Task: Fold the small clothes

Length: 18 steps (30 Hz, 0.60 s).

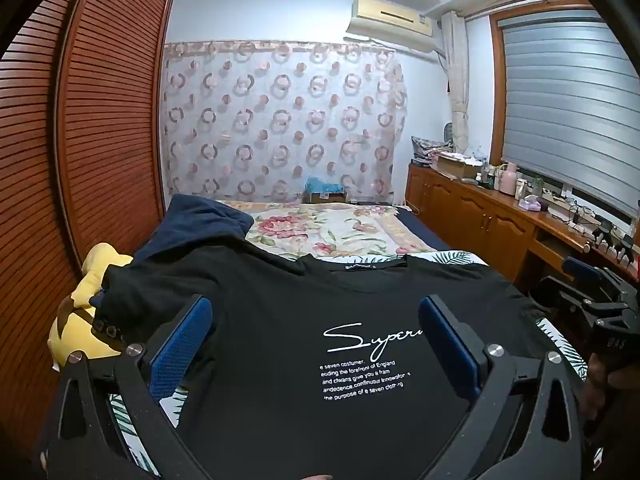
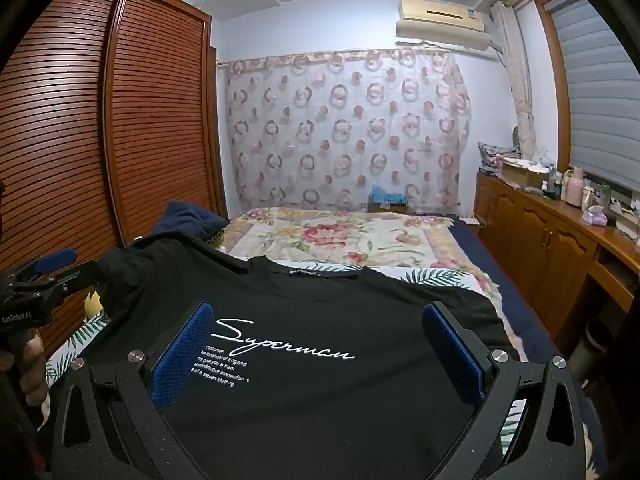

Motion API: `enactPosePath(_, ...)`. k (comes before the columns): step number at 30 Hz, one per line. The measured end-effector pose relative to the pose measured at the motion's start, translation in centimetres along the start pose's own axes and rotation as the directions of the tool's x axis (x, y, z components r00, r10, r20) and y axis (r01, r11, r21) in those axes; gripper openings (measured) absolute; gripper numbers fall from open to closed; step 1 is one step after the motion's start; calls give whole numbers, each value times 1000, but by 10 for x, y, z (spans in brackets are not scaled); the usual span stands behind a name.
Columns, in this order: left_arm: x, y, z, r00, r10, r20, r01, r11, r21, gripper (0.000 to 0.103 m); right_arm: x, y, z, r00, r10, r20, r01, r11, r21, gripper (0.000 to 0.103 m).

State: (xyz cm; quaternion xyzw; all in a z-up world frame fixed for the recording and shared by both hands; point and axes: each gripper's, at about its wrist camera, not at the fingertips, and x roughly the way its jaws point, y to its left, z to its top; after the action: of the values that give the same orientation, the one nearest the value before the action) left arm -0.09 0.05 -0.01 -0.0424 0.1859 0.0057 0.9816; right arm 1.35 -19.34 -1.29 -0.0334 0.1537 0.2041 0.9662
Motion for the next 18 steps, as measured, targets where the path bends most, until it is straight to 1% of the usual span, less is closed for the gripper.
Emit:
enactPosePath(9, 0, 0, 0, 1000, 7, -16, -7, 1000, 14, 103, 3, 2, 0, 1000, 5, -7, -5, 1000, 2, 103)
enactPosePath(10, 1, -1, 0, 1000, 6, -17, -6, 1000, 16, 103, -3, -3, 5, 1000, 7, 0, -7, 1000, 9, 103)
enactPosePath(14, 1, -1, 0, 1000, 10, -17, -9, 1000, 20, 103, -1, -1, 8, 1000, 8, -4, -8, 1000, 9, 103)
enactPosePath(15, 1, -1, 0, 1000, 11, -17, -11, 1000, 22, 103, -2, -3, 2, 1000, 7, 0, -7, 1000, 11, 103)
enactPosePath(18, 1, -1, 0, 1000, 12, -18, -11, 1000, 25, 103, -3, -2, 2, 1000, 6, -2, -6, 1000, 12, 103)
